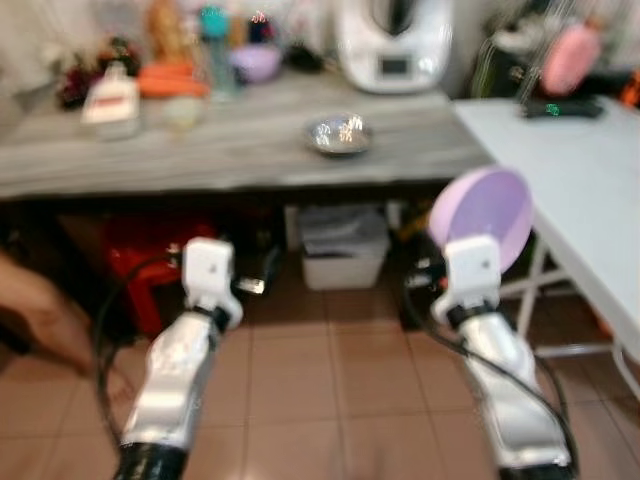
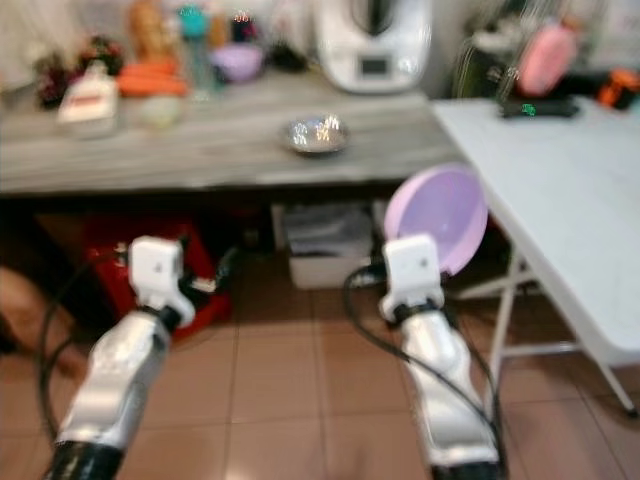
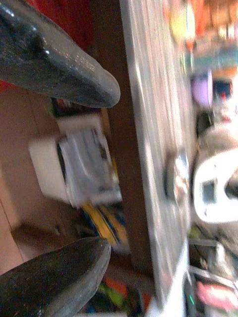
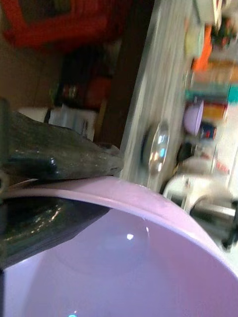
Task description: Setting the table
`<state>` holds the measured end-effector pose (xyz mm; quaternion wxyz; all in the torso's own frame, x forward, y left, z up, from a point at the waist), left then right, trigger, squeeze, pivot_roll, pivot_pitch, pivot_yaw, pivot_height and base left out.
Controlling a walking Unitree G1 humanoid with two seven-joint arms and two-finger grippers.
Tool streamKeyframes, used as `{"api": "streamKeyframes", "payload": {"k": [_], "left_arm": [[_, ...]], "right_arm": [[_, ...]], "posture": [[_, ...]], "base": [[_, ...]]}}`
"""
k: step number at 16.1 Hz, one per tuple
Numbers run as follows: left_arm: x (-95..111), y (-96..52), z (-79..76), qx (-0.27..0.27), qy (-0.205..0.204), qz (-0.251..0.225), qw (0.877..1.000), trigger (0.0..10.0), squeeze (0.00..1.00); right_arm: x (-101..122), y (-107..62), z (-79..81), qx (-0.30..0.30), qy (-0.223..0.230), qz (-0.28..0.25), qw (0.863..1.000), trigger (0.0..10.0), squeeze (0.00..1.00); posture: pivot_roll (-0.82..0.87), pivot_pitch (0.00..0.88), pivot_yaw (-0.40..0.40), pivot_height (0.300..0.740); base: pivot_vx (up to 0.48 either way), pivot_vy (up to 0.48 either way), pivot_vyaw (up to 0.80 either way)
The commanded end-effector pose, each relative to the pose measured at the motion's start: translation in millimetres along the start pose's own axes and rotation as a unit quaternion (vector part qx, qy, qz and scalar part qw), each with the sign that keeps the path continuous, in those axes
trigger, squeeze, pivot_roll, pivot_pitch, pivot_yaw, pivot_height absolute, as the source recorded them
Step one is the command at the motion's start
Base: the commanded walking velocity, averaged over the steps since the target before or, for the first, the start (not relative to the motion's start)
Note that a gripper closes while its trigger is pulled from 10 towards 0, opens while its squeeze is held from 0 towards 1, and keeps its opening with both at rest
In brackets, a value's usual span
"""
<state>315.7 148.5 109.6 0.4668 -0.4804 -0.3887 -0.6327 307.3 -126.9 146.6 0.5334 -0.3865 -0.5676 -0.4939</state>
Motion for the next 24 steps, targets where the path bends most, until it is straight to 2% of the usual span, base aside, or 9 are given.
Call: {"api": "streamKeyframes", "payload": {"k": [1, 4, 9, 24], "left_arm": [[5.9, 2.7, -1.0, -0.001, 0.001, -0.011, 1.000, 10.0, 0.00], [7.2, 0.8, 1.1, 0.001, -0.007, -0.015, 1.000, 10.0, 0.00], [6.6, 0.2, 0.7, -0.002, -0.008, -0.015, 1.000, 10.0, 0.00], [9.9, 1.7, -6.1, -0.012, -0.012, -0.022, 1.000, 10.0, 0.00]], "right_arm": [[6.8, 1.1, -3.3, 0.001, -0.010, -0.011, 1.000, 10.0, 0.00], [7.0, -1.3, -2.7, 0.005, -0.011, -0.011, 1.000, 10.0, 0.00], [7.1, -2.4, -1.3, 0.009, -0.011, -0.011, 1.000, 10.0, 0.00], [10.1, -1.8, 1.2, 0.017, -0.016, -0.016, 1.000, 10.0, 0.00]], "posture": [[-0.03, 0.020, 0.019, 0.740], [-0.04, 0.027, 0.017, 0.740], [-0.04, 0.030, 0.017, 0.740], [-0.05, 0.033, 0.017, 0.740]], "base": [[0.000, 0.000, 0.00], [0.092, 0.000, 0.00], [0.328, 0.000, 0.51], [0.381, 0.000, 0.00]]}}
Point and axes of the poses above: a point about 5 cm out from each wrist's last joint towards the gripper, its own y axis pointing out of the wrist towards the gripper, its own x axis along the axis of the wrist's last joint, z = x × y, the point moved 2 cm from there along y, pointing out of the wrist towards the gripper, and after that the axes turned 14 degrees about y, right-handed, at the moved point
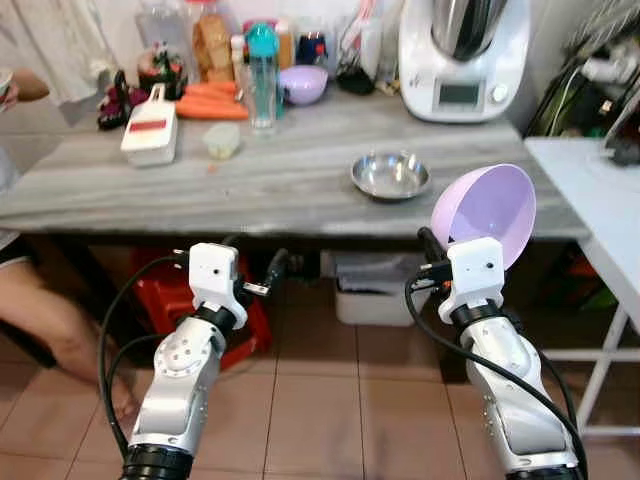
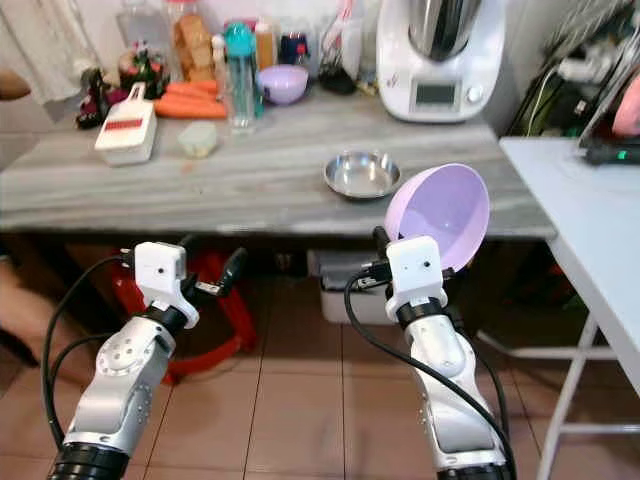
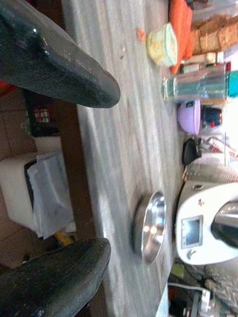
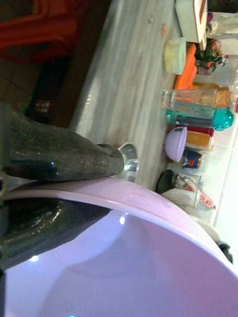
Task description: Setting the table
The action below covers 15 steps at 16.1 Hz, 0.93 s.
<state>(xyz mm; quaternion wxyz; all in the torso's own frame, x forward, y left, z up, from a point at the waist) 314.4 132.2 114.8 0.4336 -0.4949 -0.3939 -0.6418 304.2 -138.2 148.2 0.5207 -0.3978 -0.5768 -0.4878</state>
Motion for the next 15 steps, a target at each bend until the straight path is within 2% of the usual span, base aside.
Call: {"api": "streamKeyframes", "payload": {"k": [1, 15], "left_arm": [[2.1, -1.8, 7.4, 0.010, 0.008, -0.001, 1.000, 10.0, 0.00], [3.6, -9.5, -3.8, -0.009, 0.007, -0.006, 1.000, 10.0, 0.00]], "right_arm": [[7.6, 3.3, 11.2, 0.020, 0.004, -0.016, 1.000, 10.0, 0.00], [9.4, 3.8, 12.3, 0.032, -0.012, -0.017, 0.999, 10.0, 0.00]], "posture": [[-0.05, 0.033, 0.017, 0.740], [-0.04, 0.025, 0.010, 0.740]], "base": [[0.390, 0.000, 0.43], [0.395, 0.000, 0.03]]}}
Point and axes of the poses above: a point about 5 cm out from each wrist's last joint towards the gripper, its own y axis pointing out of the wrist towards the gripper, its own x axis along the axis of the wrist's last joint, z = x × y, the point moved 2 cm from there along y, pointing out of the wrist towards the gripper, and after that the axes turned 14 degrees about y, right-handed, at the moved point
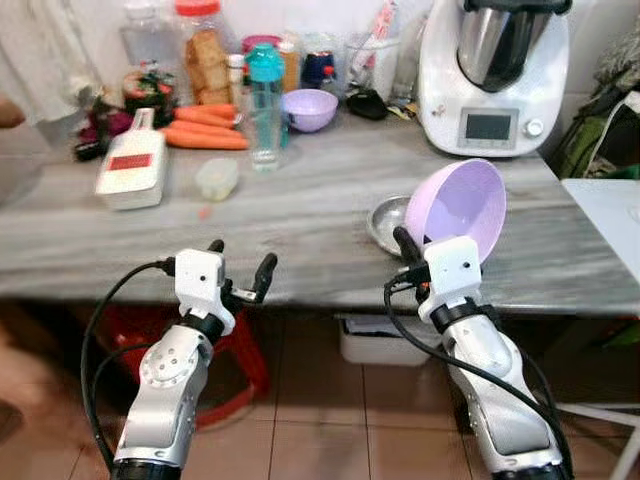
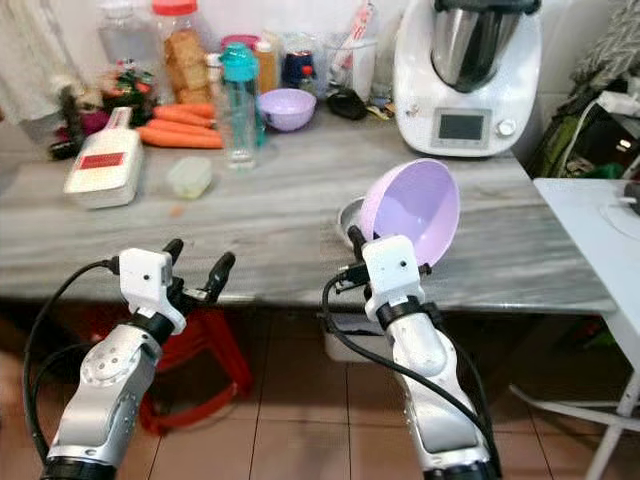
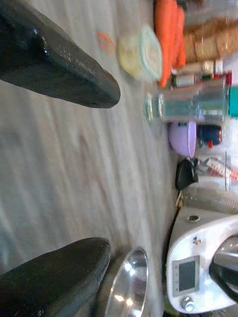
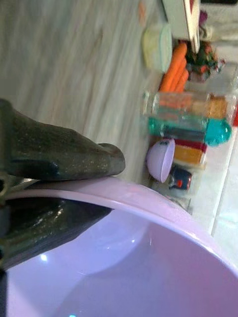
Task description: Setting the table
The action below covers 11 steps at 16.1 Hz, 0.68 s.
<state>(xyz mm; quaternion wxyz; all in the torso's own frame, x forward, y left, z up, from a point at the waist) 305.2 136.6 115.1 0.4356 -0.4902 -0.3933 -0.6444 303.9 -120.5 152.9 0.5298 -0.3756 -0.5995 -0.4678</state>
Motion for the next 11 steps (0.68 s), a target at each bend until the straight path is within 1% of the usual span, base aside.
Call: {"api": "streamKeyframes", "payload": {"k": [1, 2, 3, 4, 5, 7, 11], "left_arm": [[2.7, 0.3, -5.2, -0.011, 0.002, -0.004, 1.000, 10.0, 0.00], [2.3, -0.3, -5.1, -0.012, 0.003, -0.002, 1.000, 10.0, 0.00], [4.1, -1.5, -4.7, -0.010, -0.008, -0.009, 1.000, 10.0, 0.00], [6.5, -3.4, -5.8, -0.016, -0.008, -0.017, 1.000, 10.0, 0.00], [6.2, -5.0, -7.2, -0.023, -0.007, -0.017, 1.000, 10.0, 0.00], [3.5, -12.7, -11.6, -0.043, 0.002, -0.017, 0.999, 10.0, 0.00], [-3.4, -23.4, -18.9, -0.052, 0.001, 0.000, 0.999, 10.0, 0.00]], "right_arm": [[5.1, -0.8, -4.8, -0.006, -0.009, -0.009, 1.000, 10.0, 0.00], [4.6, -0.9, -3.8, -0.004, -0.010, -0.008, 1.000, 10.0, 0.00], [3.7, -1.0, -2.7, 0.001, -0.013, -0.005, 1.000, 10.0, 0.00], [3.5, -1.1, -0.7, 0.012, -0.026, -0.005, 1.000, 10.0, 0.00], [3.4, -1.2, 1.7, 0.020, -0.031, -0.004, 0.999, 10.0, 0.00], [1.7, -1.8, 4.0, 0.023, -0.023, 0.000, 0.999, 10.0, 0.00], [-1.4, -2.6, 1.2, 0.021, -0.021, 0.009, 1.000, 10.0, 0.00]], "posture": [[-0.04, 0.025, 0.010, 0.740], [-0.04, 0.025, 0.010, 0.740], [-0.04, 0.025, 0.010, 0.740], [-0.04, 0.025, 0.010, 0.740], [-0.04, 0.025, 0.010, 0.740], [-0.04, 0.025, 0.010, 0.740], [-0.03, 0.040, 0.013, 0.740]], "base": [[0.398, 0.000, 0.00], [0.379, 0.000, 0.00], [0.000, 0.000, 0.00], [0.000, 0.000, 0.00], [0.000, 0.000, 0.00], [0.000, 0.000, 0.00], [0.000, 0.000, 0.00]]}}
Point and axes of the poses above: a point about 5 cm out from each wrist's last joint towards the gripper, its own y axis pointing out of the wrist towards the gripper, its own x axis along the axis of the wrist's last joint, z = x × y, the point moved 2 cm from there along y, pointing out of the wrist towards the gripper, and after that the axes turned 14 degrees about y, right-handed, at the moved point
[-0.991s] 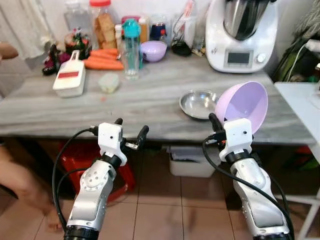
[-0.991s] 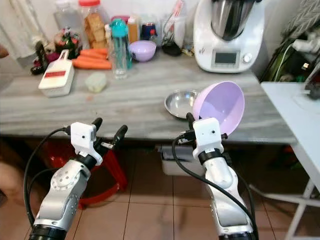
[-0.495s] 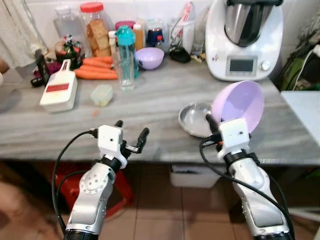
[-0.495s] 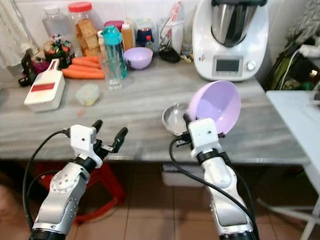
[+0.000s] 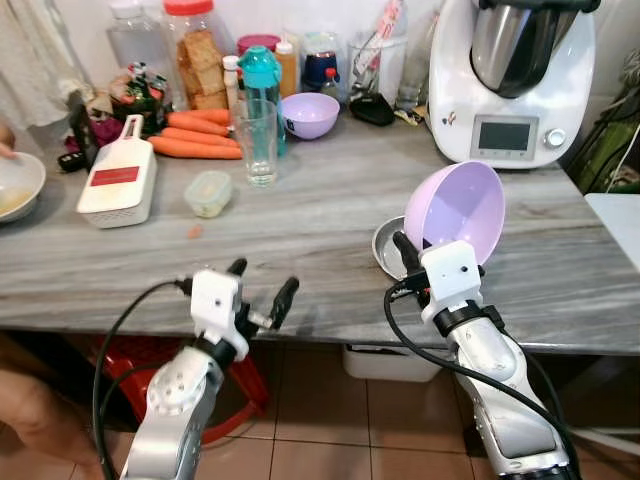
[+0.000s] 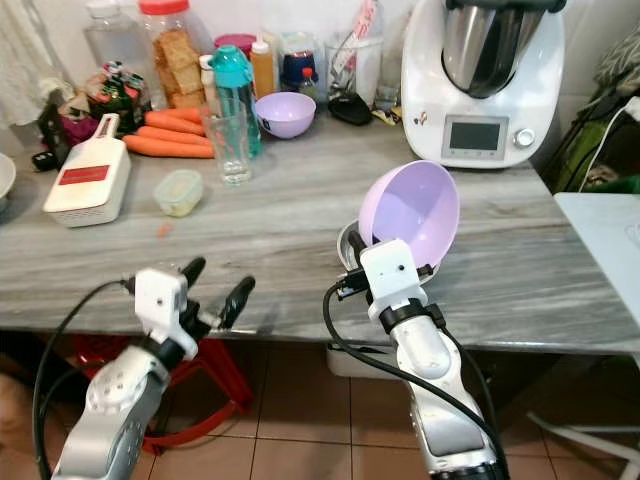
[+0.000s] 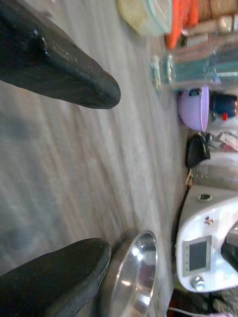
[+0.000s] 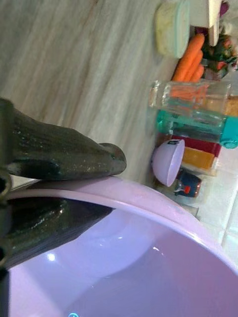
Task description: Setting the table
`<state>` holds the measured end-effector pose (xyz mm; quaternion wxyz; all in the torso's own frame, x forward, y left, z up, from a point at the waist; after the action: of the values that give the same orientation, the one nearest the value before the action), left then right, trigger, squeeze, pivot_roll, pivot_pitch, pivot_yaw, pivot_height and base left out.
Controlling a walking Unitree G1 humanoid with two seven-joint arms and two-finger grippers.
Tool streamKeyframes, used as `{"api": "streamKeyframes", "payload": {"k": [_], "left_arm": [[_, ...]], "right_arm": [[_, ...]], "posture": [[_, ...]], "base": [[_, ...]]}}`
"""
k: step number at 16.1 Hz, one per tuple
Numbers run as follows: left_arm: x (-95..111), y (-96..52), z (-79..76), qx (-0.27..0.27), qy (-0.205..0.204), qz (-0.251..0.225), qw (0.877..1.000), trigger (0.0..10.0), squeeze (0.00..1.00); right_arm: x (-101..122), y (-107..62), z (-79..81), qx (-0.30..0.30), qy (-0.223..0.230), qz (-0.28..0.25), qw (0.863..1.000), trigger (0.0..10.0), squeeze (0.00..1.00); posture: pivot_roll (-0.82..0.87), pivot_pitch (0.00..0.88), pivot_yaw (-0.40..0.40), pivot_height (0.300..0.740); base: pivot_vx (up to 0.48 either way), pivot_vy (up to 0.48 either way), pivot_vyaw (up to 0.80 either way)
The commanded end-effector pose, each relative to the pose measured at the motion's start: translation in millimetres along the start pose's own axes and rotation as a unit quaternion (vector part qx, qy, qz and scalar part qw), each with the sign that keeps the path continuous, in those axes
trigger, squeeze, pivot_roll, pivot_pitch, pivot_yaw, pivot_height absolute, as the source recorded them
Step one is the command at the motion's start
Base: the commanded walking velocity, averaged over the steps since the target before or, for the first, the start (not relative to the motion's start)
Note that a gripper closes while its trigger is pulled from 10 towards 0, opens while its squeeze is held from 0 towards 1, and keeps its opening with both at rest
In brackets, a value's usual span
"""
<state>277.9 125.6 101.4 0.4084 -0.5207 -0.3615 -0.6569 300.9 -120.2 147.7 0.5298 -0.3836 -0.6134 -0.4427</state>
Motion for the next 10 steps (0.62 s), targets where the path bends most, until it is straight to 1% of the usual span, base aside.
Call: {"api": "streamKeyframes", "payload": {"k": [1, 2, 4, 6, 9, 10], "left_arm": [[5.1, 0.1, 2.2, -0.005, 0.013, -0.006, 1.000, 10.0, 0.00], [6.3, -0.3, 2.4, -0.020, 0.012, -0.010, 1.000, 10.0, 0.00], [8.7, -2.9, -1.3, -0.056, 0.014, -0.018, 0.998, 10.0, 0.00], [9.8, -6.1, -2.8, -0.074, 0.033, -0.023, 0.996, 10.0, 0.00], [9.6, -8.7, -1.4, -0.081, 0.033, -0.022, 0.996, 10.0, 0.00], [9.5, -10.3, -3.3, -0.094, 0.031, -0.023, 0.995, 10.0, 0.00]], "right_arm": [[2.9, 1.8, 0.6, 0.012, -0.003, 0.000, 1.000, 10.0, 0.00], [0.8, 3.6, 5.4, 0.046, -0.034, 0.010, 0.998, 10.0, 0.00], [-1.7, 4.9, 8.3, 0.067, -0.029, 0.019, 0.997, 10.0, 0.00], [-3.5, 9.3, 11.0, 0.100, -0.027, 0.034, 0.994, 10.0, 0.00], [-2.7, 22.9, 14.9, 0.148, -0.025, 0.057, 0.987, 10.0, 0.00], [-2.9, 32.4, 18.5, 0.173, -0.011, 0.070, 0.982, 10.0, 0.00]], "posture": [[-0.03, 0.040, 0.013, 0.740], [-0.03, 0.042, 0.014, 0.740], [-0.03, 0.042, 0.014, 0.740], [-0.03, 0.042, 0.014, 0.740], [-0.03, 0.046, 0.021, 0.740], [-0.03, 0.049, 0.025, 0.740]], "base": [[0.000, 0.000, 0.00], [0.000, 0.000, 0.00], [0.000, 0.000, 0.00], [0.000, 0.000, 0.00], [0.000, 0.000, 0.00], [0.000, 0.000, 0.00]]}}
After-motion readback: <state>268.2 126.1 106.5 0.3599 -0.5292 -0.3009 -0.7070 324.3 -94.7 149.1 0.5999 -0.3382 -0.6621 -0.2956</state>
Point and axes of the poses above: a point about 5 cm out from each wrist's last joint towards the gripper, its own y axis pointing out of the wrist towards the gripper, its own x axis along the axis of the wrist's last joint, z = x × y, the point moved 2 cm from there along y, pointing out of the wrist towards the gripper, and after that the axes turned 14 degrees about y, right-handed, at the moved point
